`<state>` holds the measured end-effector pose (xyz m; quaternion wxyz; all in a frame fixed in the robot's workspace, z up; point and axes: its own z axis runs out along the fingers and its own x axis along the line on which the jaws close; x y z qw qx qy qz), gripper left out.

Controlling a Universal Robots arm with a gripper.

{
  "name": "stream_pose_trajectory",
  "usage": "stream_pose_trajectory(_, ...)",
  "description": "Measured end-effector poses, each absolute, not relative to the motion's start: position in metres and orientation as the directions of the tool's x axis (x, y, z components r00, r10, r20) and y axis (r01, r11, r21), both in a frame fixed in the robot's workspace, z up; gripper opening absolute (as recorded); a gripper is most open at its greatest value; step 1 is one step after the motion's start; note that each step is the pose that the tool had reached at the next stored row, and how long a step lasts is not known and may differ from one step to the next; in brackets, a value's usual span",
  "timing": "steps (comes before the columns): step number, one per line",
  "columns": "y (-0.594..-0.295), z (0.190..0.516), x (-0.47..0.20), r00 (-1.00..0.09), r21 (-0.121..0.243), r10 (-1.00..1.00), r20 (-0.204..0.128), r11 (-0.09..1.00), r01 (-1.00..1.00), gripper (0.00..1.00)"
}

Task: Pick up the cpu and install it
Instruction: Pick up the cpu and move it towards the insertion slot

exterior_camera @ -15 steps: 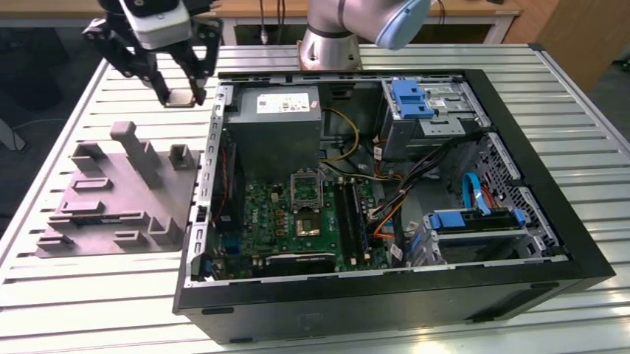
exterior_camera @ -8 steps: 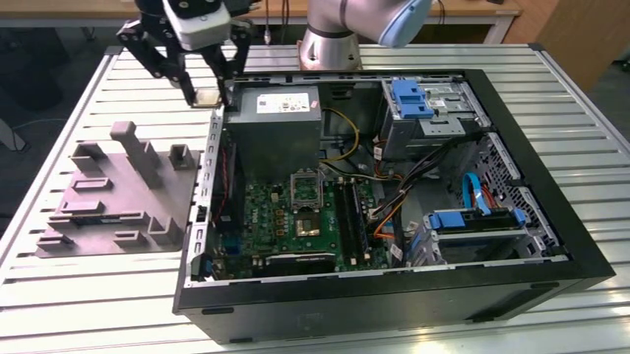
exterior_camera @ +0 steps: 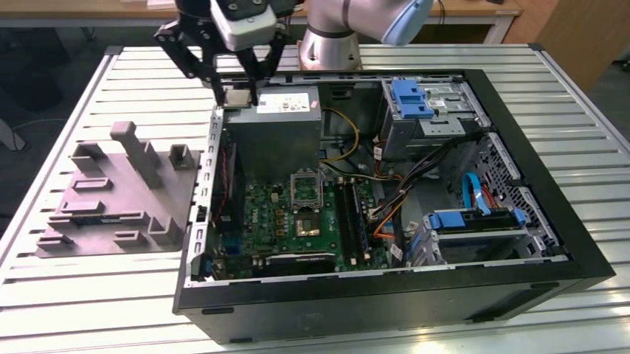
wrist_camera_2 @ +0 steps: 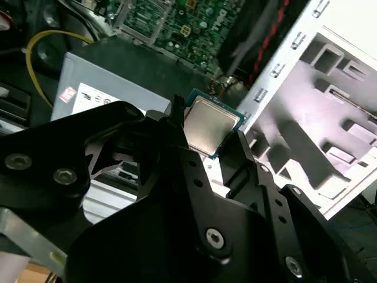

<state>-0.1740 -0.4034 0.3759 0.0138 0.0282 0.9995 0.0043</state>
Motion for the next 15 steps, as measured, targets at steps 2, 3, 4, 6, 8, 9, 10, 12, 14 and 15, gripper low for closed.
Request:
stream_pose_trajectory(2, -0.403, 0.376, -0.165, -0.998, 0.009, 0.057, -0.027, 0.998, 0.056, 0.47)
stream_pose_trajectory(3, -0.403, 0.375, -0.161, -0.998, 0.009, 0.057, -0.027, 0.998, 0.056, 0.47)
stream_pose_trajectory(4, -0.403, 0.375, -0.156, -0.998, 0.009, 0.057, -0.027, 0.998, 0.056, 0.47)
stream_pose_trajectory(6, -0.403, 0.375, -0.147, -0.998, 0.009, 0.057, -0.027, 0.998, 0.056, 0.47)
stream_pose_trajectory(8, -0.403, 0.375, -0.138, -0.998, 0.009, 0.057, -0.027, 0.998, 0.056, 0.47)
stream_pose_trajectory(9, -0.403, 0.375, -0.134, -0.998, 0.009, 0.057, -0.027, 0.998, 0.056, 0.47)
stream_pose_trajectory(10, -0.403, 0.375, -0.131, -0.998, 0.009, 0.057, -0.027, 0.998, 0.056, 0.47)
stream_pose_trajectory(12, -0.403, 0.375, -0.131, -0.998, 0.009, 0.056, -0.027, 0.998, 0.056, 0.47)
stream_pose_trajectory(14, -0.403, 0.375, -0.131, -0.998, 0.009, 0.057, -0.027, 0.998, 0.056, 0.47)
stream_pose_trajectory(15, -0.403, 0.375, -0.131, -0.998, 0.009, 0.057, -0.027, 0.998, 0.056, 0.47)
